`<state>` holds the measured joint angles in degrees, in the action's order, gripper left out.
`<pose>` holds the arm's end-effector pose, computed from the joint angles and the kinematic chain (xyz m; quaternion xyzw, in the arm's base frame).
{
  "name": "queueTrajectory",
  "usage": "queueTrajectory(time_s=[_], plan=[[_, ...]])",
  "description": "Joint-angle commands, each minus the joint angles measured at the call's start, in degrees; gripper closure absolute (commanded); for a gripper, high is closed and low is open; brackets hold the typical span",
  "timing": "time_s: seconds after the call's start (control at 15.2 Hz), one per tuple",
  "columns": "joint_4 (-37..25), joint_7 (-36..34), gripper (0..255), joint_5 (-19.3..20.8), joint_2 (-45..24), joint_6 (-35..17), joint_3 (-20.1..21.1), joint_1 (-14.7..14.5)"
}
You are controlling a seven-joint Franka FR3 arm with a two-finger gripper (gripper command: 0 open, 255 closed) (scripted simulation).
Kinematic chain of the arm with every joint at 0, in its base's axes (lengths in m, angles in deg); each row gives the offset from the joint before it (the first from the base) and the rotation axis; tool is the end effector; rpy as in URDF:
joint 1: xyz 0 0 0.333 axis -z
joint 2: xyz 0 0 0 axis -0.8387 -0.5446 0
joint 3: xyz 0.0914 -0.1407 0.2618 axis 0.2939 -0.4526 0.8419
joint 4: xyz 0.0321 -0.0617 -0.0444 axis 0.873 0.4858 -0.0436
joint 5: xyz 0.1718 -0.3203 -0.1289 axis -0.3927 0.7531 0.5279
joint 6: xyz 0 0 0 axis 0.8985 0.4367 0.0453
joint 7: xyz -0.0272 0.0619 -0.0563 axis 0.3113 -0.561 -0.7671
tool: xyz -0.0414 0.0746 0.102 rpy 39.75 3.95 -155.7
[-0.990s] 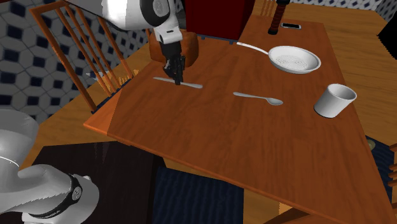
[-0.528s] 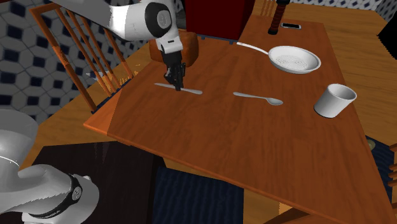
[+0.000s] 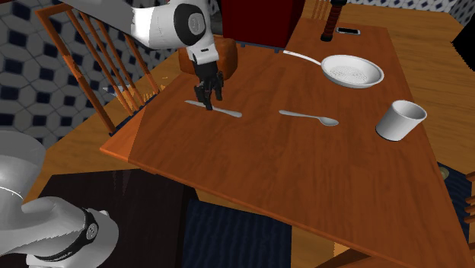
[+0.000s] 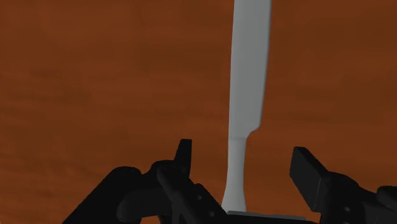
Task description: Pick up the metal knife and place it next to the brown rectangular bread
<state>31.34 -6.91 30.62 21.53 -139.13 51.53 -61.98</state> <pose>0.3608 0.4077 0.3190 0.9613 -0.2484 0.0857 0.0833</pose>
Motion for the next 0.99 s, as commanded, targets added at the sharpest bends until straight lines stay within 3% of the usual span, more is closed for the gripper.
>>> queueTrajectory(time_s=[0.0,0.2,0.46,0.92], plan=[[0.0,0.0,0,0.0,0.0,0.0,0.0,0.0],[0.0,0.0,0,0.0,0.0,0.0,0.0,0.0],[-3.8,2.9,0,-4.4,3.8,5.8,1.6,0.3],[-3.8,2.9,0,-4.4,3.8,5.8,1.6,0.2]])
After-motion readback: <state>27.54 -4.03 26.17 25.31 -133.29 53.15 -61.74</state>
